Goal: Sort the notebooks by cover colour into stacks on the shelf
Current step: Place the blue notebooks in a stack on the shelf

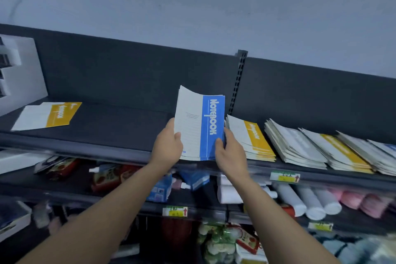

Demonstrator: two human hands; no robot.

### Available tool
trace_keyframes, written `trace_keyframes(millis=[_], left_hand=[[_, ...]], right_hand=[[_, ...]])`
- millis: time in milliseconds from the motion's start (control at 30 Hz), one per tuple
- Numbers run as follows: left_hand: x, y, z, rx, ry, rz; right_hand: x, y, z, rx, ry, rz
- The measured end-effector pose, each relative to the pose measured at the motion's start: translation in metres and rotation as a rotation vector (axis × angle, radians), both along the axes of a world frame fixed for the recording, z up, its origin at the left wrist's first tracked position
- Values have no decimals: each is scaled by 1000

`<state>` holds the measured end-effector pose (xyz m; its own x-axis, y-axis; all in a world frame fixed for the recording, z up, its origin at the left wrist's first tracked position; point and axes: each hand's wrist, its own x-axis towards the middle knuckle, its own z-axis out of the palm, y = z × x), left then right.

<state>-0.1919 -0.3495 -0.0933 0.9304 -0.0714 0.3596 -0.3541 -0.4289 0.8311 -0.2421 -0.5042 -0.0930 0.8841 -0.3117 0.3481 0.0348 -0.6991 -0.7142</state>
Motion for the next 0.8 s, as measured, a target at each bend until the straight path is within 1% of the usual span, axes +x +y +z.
trace_keyframes(millis=[267, 600, 800], left_hand=[[-11, -94, 3, 27, 3, -72], [11, -195, 9, 78, -14, -230], [13, -258, 10, 157, -58, -297]], right_hand=[[-21, -91, -1, -47, 5, -112], [-17, -185, 2, -53, 11, -292], [-26, -241, 6, -60, -7, -384]])
